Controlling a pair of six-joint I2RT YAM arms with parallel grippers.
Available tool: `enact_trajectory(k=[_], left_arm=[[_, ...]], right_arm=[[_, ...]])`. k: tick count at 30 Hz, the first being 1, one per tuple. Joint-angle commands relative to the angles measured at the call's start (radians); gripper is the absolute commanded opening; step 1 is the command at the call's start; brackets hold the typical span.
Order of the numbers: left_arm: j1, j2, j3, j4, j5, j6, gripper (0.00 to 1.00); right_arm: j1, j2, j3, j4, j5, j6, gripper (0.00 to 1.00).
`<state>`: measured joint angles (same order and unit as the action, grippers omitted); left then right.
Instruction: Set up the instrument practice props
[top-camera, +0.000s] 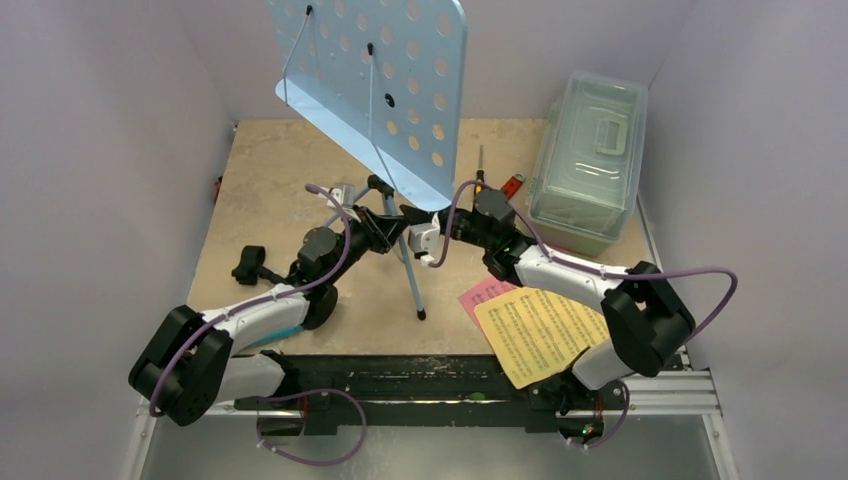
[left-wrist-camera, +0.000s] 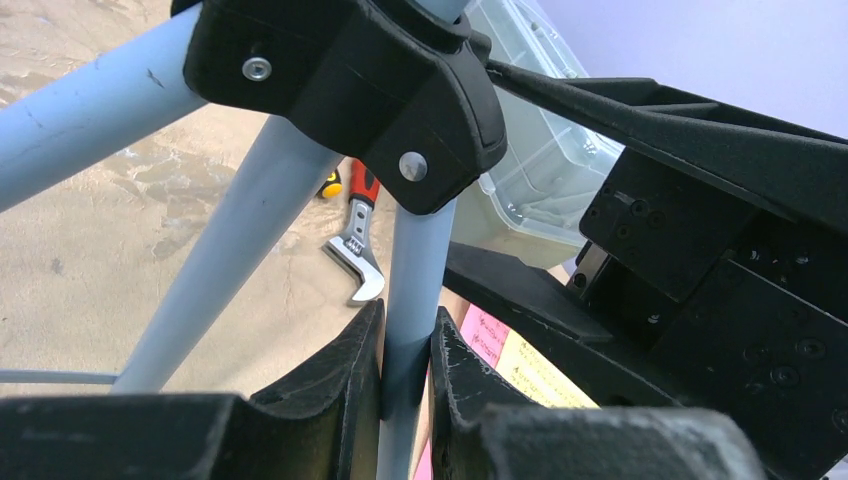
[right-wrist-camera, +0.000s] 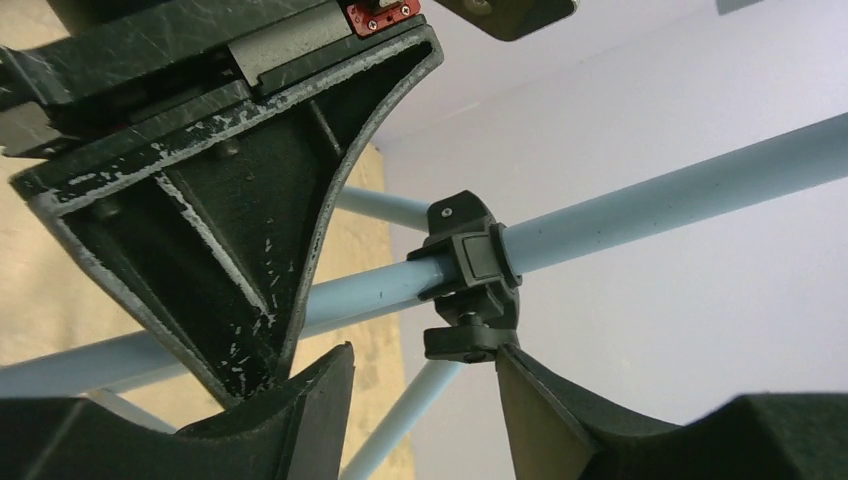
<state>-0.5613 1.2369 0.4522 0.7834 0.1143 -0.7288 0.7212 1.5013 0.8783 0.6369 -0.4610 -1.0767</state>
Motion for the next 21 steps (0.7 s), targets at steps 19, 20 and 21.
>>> enact_trajectory(k=[19,20,21], left_arm=[[-0.001,0.073,-0.021,-0.233,0.004,-0.041,0.0],[-0.002,0.074,-0.022,-0.232,0.006,-0.041,0.0],[0.0,0.076,-0.022,-0.232,0.006,-0.043,0.0]], right_arm=[[0.042,0.158,-0.029,0.412,0.279,-0.274,0.21],[0.042,0.154,-0.029,0.4,0.266,-0.265,0.21],[0.042,0.146,-0.027,0.378,0.246,-0.245,0.2]])
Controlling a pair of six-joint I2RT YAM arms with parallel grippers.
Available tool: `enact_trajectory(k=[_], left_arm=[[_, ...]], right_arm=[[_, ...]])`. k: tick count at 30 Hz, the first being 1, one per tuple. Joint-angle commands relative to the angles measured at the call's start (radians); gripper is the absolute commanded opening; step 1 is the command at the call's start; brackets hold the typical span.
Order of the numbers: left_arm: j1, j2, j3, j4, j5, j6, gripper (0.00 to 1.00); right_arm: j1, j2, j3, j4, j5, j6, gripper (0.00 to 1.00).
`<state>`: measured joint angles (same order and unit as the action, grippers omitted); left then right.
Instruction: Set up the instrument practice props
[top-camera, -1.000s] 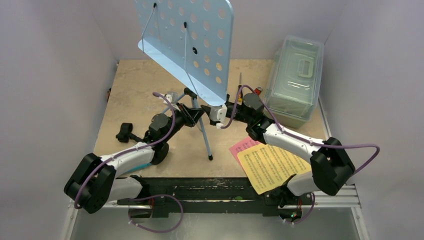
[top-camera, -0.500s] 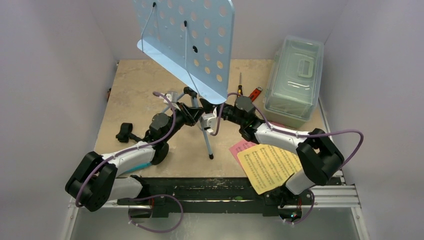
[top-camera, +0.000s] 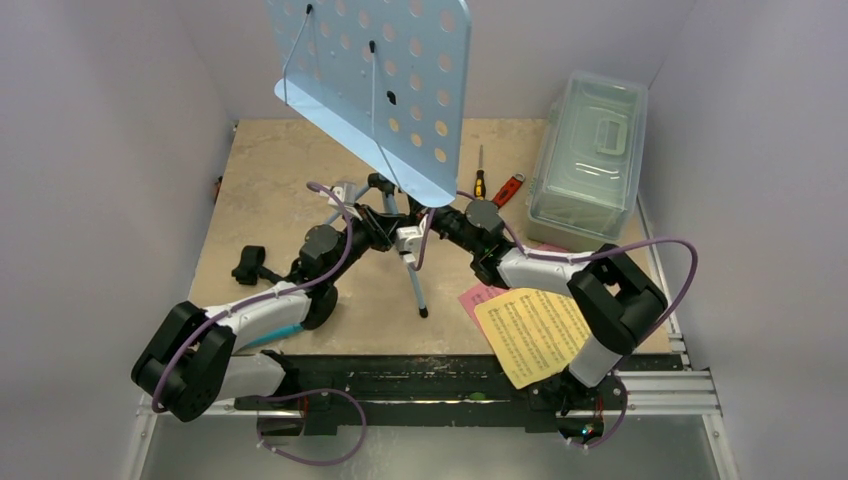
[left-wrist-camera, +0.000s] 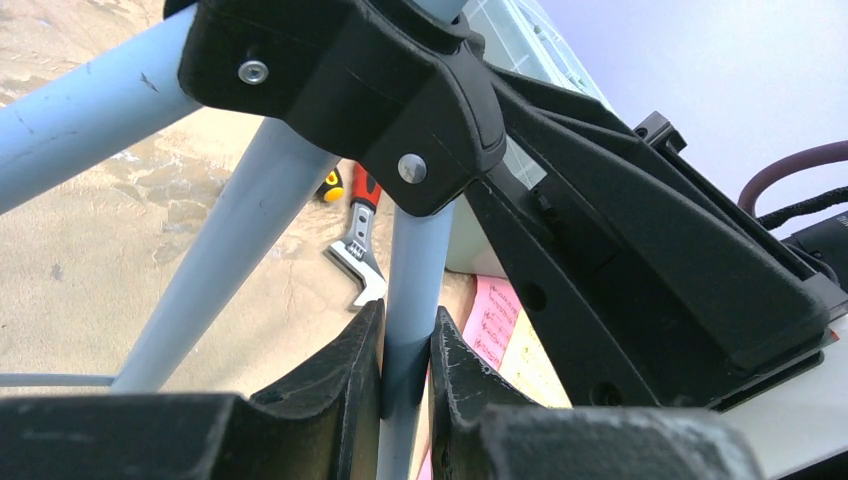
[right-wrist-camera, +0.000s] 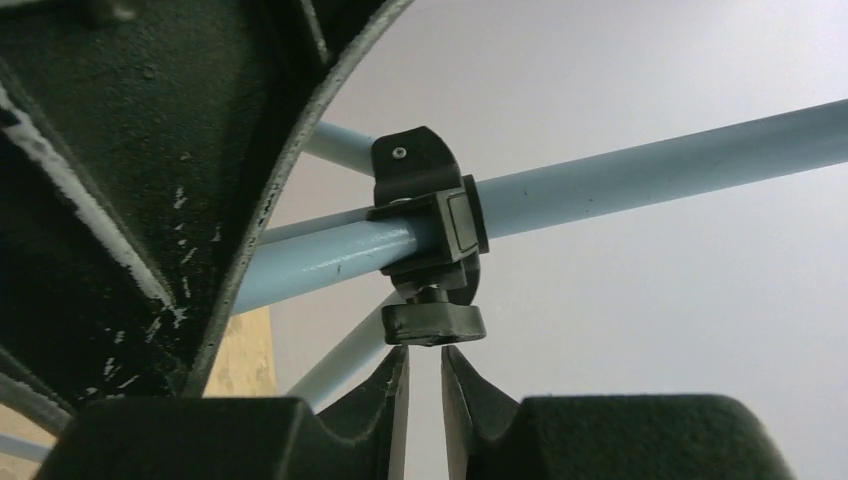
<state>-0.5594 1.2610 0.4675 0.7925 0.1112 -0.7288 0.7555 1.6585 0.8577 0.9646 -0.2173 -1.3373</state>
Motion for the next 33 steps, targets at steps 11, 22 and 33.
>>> enact_trajectory(k=[11,22,33], left_arm=[[-0.003,0.044,-0.046,-0.238,0.009,-0.043,0.0],[-0.002,0.05,-0.048,-0.23,0.002,-0.037,0.0],[-0.002,0.043,-0.051,-0.224,0.002,-0.046,0.0]], right_arm=[[-0.034,-0.072,-0.008,-0.006,-0.181,0.426,0.61],[-0.085,-0.183,0.008,-0.15,-0.036,1.26,0.74],[-0.087,-0.18,0.279,-0.642,-0.108,1.975,0.56]])
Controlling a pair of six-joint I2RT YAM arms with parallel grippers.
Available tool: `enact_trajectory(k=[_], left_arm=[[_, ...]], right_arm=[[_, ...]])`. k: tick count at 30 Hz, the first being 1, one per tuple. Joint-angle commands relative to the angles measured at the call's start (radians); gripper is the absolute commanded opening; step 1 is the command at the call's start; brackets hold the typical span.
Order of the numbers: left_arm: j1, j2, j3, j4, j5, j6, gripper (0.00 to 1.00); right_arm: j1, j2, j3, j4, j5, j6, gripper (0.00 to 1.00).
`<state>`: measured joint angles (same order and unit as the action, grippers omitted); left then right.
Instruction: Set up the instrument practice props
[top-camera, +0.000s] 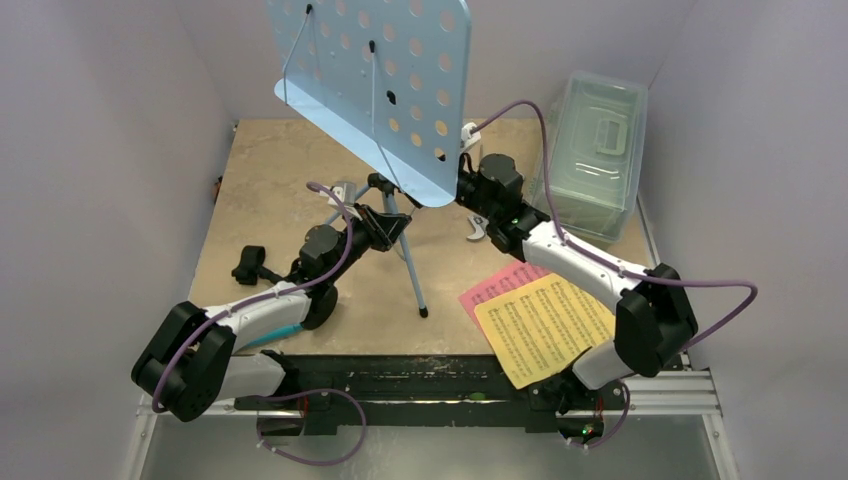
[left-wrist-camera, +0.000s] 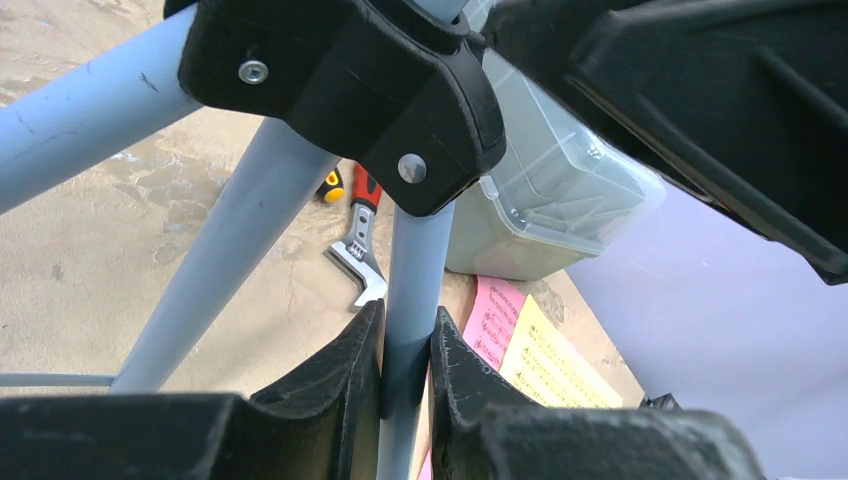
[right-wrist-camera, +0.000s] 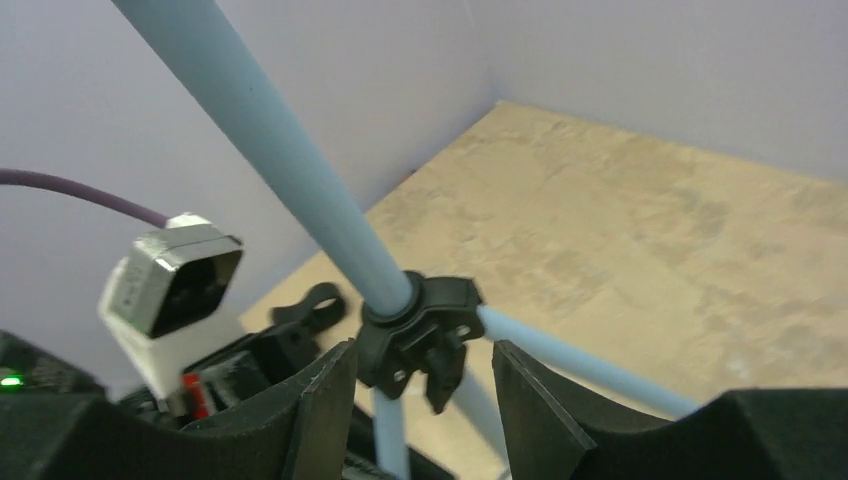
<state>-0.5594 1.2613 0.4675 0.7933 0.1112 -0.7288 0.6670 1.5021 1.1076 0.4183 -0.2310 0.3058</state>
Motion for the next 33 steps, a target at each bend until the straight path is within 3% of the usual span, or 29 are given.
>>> enact_trajectory(k=[1,7,11,27,33], left_arm=[[-0.002,0.043,-0.05,-0.224,0.003,-0.046,0.0],[-0.002,0.029,-0.051,-0.237,0.006,-0.049,0.0],[-0.002,0.026,-0.051,-0.233,0.015,-0.057,0.0],[-0.002,0.011,-0.055,-0.235,0.013,-0.056,0.0],[-0.002,0.006,-0.053,-0.24,0.011,-0.054,0.0]], right_arm=[[0.002,-0.025,0.028,-0.077,-0.121,0.375,0.56],[-0.007,0.036,0.055,-0.049,-0.227,0.615,0.49],[-0.032,0.056,0.048,-0.041,-0.213,0.664,0.47],[-0.088,0.047,0.083,-0.153,-0.126,0.57,0.58],[-0.105,0.053,0.078,-0.178,-0.119,0.558,0.55]])
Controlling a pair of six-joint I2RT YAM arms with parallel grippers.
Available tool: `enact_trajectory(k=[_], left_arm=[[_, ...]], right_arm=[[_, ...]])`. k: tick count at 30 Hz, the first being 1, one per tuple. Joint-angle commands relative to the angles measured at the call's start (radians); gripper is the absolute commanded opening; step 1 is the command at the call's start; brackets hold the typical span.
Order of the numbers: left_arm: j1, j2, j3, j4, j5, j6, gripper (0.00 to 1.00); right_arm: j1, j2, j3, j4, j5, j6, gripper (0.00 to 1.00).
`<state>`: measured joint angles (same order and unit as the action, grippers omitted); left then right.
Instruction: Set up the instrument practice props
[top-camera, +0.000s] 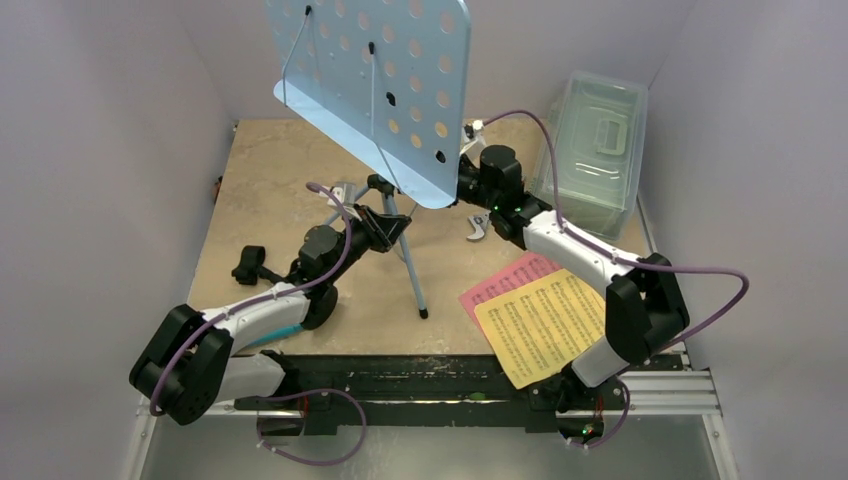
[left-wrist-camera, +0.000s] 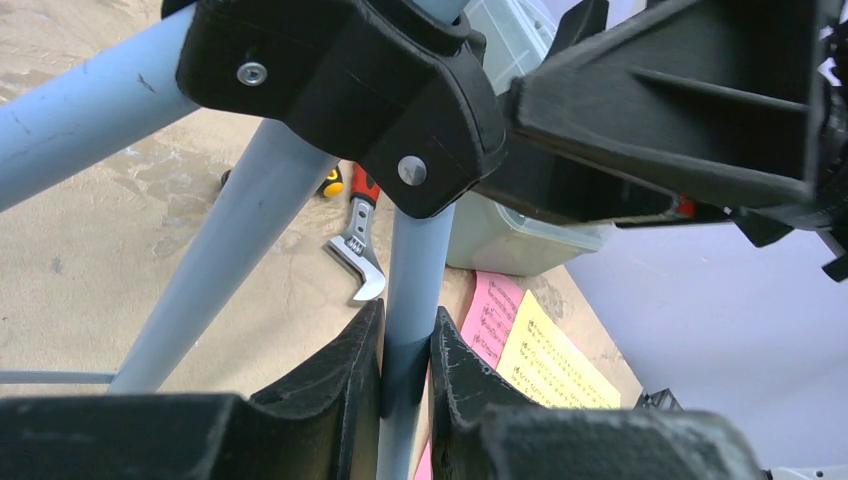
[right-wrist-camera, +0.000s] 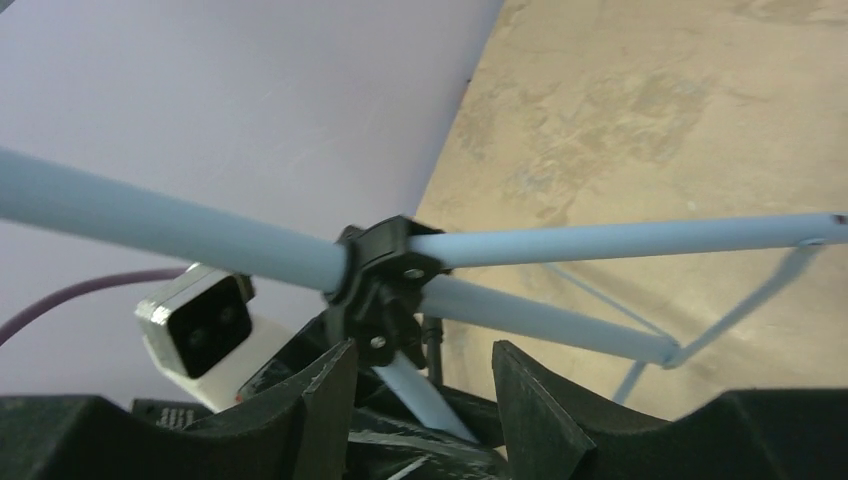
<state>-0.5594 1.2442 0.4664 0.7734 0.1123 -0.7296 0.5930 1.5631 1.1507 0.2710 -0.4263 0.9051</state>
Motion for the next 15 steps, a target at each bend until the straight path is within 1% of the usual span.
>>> enact_trajectory(k=[1,3,7,11,12,13,14,15], left_arm=[[-0.002,0.023,-0.051,-0.222,0.012,-0.053,0.0],[-0.002,0.026,-0.055,-0.212,0.012,-0.056,0.0],[-0.002,0.055,-0.047,-0.202,0.021,-0.058,0.0],[-0.002,0.041,-0.059,-0.195,0.015,-0.069,0.0],[-0.002,0.039,-0.06,-0.196,0.013,-0.068,0.0],[-0.002,0.039,-0.057,-0.198,0.013,-0.066,0.0],[-0.002,0.04,-0.054,-0.2,0.015,-0.064,0.0],[-0.002,0.041,-0.05,-0.204,0.017,-0.063,0.0]], right_arm=[[-0.031,-0.011,0.016,-0.014,0.078,-0.039,0.54],[-0.035,0.002,0.008,0.065,0.041,-0.009,0.53],[-0.035,0.083,0.089,0.086,-0.033,0.019,0.51],[-0.035,0.111,0.05,0.218,-0.102,0.135,0.46],[-0.035,0.117,0.043,0.23,-0.107,0.152,0.43],[-0.035,0.119,0.034,0.24,-0.104,0.167,0.36],[-0.037,0.12,0.024,0.25,-0.098,0.186,0.27],[-0.036,0.12,0.013,0.258,-0.094,0.207,0.14]])
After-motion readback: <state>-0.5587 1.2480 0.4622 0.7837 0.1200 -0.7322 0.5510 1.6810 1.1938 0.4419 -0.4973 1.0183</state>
